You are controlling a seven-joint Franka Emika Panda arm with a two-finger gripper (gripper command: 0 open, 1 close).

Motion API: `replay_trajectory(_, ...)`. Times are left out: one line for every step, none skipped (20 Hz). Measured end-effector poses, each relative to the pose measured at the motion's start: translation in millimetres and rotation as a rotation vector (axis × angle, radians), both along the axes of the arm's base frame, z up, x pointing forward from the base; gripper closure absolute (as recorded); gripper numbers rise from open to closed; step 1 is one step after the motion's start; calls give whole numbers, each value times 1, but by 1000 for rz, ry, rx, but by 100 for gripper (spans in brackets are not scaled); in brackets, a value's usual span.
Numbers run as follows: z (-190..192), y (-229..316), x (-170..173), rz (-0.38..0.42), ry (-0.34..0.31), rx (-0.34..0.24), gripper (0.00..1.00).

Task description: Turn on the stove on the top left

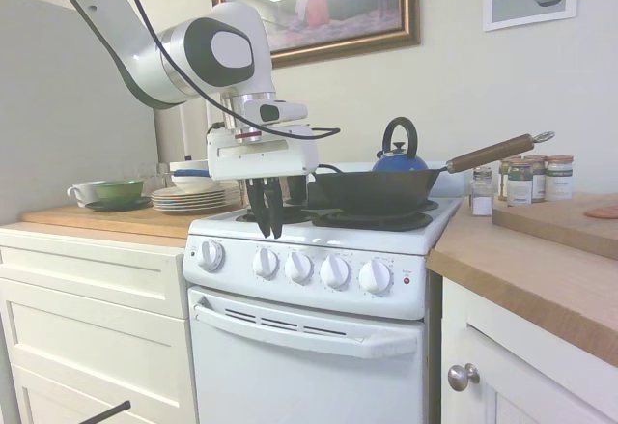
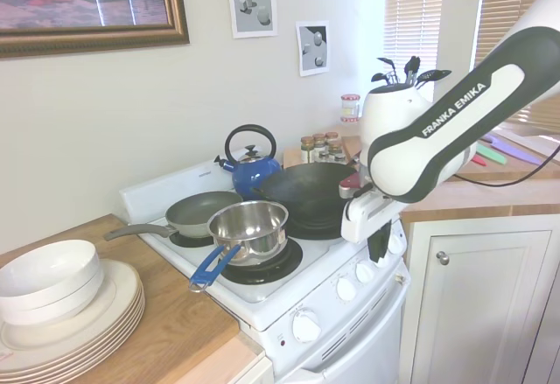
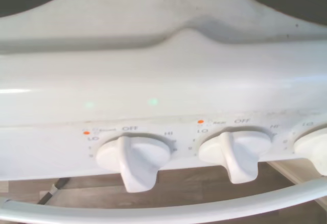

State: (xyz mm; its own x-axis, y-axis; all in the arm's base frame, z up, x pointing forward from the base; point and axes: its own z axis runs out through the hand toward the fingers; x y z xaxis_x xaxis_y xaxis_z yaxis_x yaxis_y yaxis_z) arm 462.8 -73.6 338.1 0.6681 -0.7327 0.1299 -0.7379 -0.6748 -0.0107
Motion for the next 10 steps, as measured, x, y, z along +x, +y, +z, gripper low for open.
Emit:
replay_trajectory(-2,-1,1,-1,2,-1,100)
replay_trajectory(-5,-2,2,-2,6,-3,100)
replay_trajectory(-8,-3,3,-2,10,-6,100)
replay_trajectory(-12,-4,4,-4,11,-8,100)
replay_trajectory(-15,-5,5,-5,12,-8,100)
replay_trajectory(-18,-5,6,-6,14,-9,100)
replay_trajectory(-20,-6,7,-7,14,-10,100)
replay_trajectory(-21,-6,9,-8,14,-12,100)
replay_trajectory(-22,-7,10,-8,13,-14,100)
replay_trajectory(-23,-7,10,-7,13,-15,100)
